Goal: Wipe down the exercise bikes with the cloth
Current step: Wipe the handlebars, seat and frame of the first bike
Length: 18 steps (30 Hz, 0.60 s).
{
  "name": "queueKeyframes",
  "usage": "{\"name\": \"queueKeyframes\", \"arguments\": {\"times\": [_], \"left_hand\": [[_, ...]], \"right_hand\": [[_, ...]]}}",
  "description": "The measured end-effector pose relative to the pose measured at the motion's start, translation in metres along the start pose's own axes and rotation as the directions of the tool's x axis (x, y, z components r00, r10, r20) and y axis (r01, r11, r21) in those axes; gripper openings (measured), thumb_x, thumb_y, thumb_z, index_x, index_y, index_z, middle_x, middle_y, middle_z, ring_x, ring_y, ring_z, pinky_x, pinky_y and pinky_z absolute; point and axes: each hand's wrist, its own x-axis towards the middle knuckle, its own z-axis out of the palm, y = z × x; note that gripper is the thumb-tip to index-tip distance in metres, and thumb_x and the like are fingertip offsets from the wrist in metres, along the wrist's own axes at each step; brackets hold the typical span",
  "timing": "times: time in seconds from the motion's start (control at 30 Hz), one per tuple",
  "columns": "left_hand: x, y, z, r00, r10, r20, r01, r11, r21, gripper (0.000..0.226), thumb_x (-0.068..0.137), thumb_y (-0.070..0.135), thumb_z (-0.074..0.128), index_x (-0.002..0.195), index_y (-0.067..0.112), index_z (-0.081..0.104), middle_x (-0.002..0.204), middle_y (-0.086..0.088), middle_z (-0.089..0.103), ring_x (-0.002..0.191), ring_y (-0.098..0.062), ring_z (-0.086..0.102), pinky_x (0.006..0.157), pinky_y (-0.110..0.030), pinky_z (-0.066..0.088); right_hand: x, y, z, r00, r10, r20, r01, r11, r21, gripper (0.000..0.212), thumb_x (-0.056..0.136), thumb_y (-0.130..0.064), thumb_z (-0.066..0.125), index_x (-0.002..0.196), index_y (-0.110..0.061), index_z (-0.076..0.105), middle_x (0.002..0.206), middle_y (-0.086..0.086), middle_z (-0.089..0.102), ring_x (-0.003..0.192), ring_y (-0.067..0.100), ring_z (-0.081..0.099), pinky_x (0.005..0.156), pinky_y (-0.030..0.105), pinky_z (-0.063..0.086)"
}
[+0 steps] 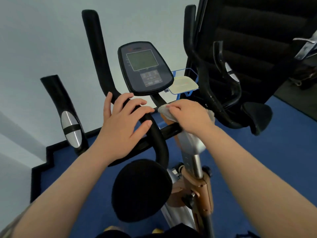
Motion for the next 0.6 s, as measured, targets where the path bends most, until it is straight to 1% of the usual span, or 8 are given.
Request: {"name": "queueKeyframes", "arguments": {"times": [0.07, 0.13, 0.2, 0.3, 0.4, 0.47, 0.5, 0.6], "left_hand": [[-0.001, 0.001, -0.001, 1.000, 0.001, 0.002, -0.001, 1.000, 0.002, 0.042, 0.097, 0.048, 0.031, 0.124, 0.034, 0.060, 0.131, 0.015, 0.052, 0.141, -0.016, 0.027, 0.119, -0.044, -0.011], [-0.001, 0.001, -0.002, 1.000, -0.001, -0.004, 0.001, 1.000, 0.000, 0.042, 0.098, 0.049, 0.031, 0.125, 0.034, 0.060, 0.132, 0.015, 0.052, 0.141, -0.015, 0.026, 0.119, -0.043, -0.012], [-0.001, 0.001, -0.002, 1.000, 0.006, -0.013, -0.006, 1.000, 0.018, 0.043, 0.098, 0.049, 0.030, 0.126, 0.034, 0.060, 0.133, 0.014, 0.052, 0.141, -0.015, 0.027, 0.119, -0.043, -0.011], [-0.001, 0.000, -0.001, 1.000, 0.021, -0.022, -0.020, 0.999, 0.028, 0.043, 0.099, 0.049, 0.031, 0.126, 0.034, 0.060, 0.134, 0.014, 0.052, 0.141, -0.016, 0.028, 0.119, -0.043, -0.010], [-0.001, -0.001, 0.000, 1.000, 0.015, -0.020, -0.015, 0.999, 0.034, 0.043, 0.098, 0.049, 0.031, 0.127, 0.034, 0.059, 0.135, 0.014, 0.052, 0.142, -0.016, 0.027, 0.119, -0.045, -0.010], [-0.002, 0.000, 0.000, 1.000, 0.015, -0.016, -0.014, 0.999, 0.042, 0.044, 0.098, 0.049, 0.031, 0.127, 0.034, 0.060, 0.136, 0.013, 0.052, 0.142, -0.016, 0.027, 0.120, -0.046, -0.009], [-0.002, 0.000, 0.000, 1.000, 0.010, -0.016, -0.009, 0.999, 0.044, 0.044, 0.098, 0.049, 0.031, 0.127, 0.033, 0.060, 0.136, 0.012, 0.052, 0.142, -0.017, 0.027, 0.120, -0.046, -0.008], [-0.003, 0.001, -0.001, 1.000, 0.014, -0.012, -0.013, 0.998, 0.054, 0.045, 0.098, 0.049, 0.029, 0.127, 0.033, 0.060, 0.137, 0.012, 0.052, 0.142, -0.017, 0.027, 0.120, -0.049, -0.005]], "right_hand": [[0.007, -0.008, 0.004, 1.000, 0.026, 0.008, -0.025, 0.989, -0.142, 0.034, 0.100, -0.026, 0.038, 0.116, -0.027, 0.069, 0.116, -0.002, 0.066, 0.103, 0.021, 0.059, 0.078, 0.031, 0.042], [-0.018, -0.011, 0.013, 0.985, -0.124, -0.118, 0.096, 0.972, -0.216, 0.031, 0.100, -0.026, 0.041, 0.110, -0.024, 0.071, 0.113, -0.005, 0.067, 0.104, 0.018, 0.058, 0.090, 0.028, 0.036], [-0.052, -0.010, 0.021, 0.923, -0.322, -0.208, 0.297, 0.944, -0.143, 0.026, 0.098, -0.024, 0.047, 0.108, -0.022, 0.072, 0.109, -0.008, 0.069, 0.106, 0.013, 0.059, 0.107, 0.027, 0.027], [-0.066, 0.009, 0.011, 0.873, -0.447, -0.197, 0.431, 0.894, -0.119, 0.027, 0.098, -0.024, 0.053, 0.120, -0.022, 0.069, 0.118, -0.011, 0.068, 0.119, 0.007, 0.056, 0.120, 0.038, 0.015], [-0.056, 0.001, 0.014, 0.904, -0.347, -0.251, 0.304, 0.933, -0.194, 0.024, 0.100, -0.024, 0.052, 0.114, -0.023, 0.072, 0.112, -0.010, 0.071, 0.123, 0.011, 0.056, 0.121, 0.045, 0.007], [-0.061, -0.019, 0.031, 0.906, -0.210, -0.367, 0.177, 0.977, -0.123, 0.025, 0.100, -0.022, 0.050, 0.110, -0.021, 0.073, 0.107, -0.006, 0.073, 0.121, 0.012, 0.057, 0.122, 0.043, 0.006], [-0.067, -0.024, 0.040, 0.899, -0.180, -0.400, 0.164, 0.984, -0.076, 0.027, 0.100, -0.021, 0.048, 0.111, -0.019, 0.073, 0.108, -0.005, 0.073, 0.120, 0.012, 0.058, 0.122, 0.043, 0.006], [-0.076, -0.010, 0.036, 0.875, -0.329, -0.356, 0.302, 0.944, -0.130, 0.037, 0.101, -0.028, 0.039, 0.125, -0.021, 0.067, 0.117, -0.008, 0.070, 0.122, 0.009, 0.058, 0.122, 0.046, -0.001]]}}
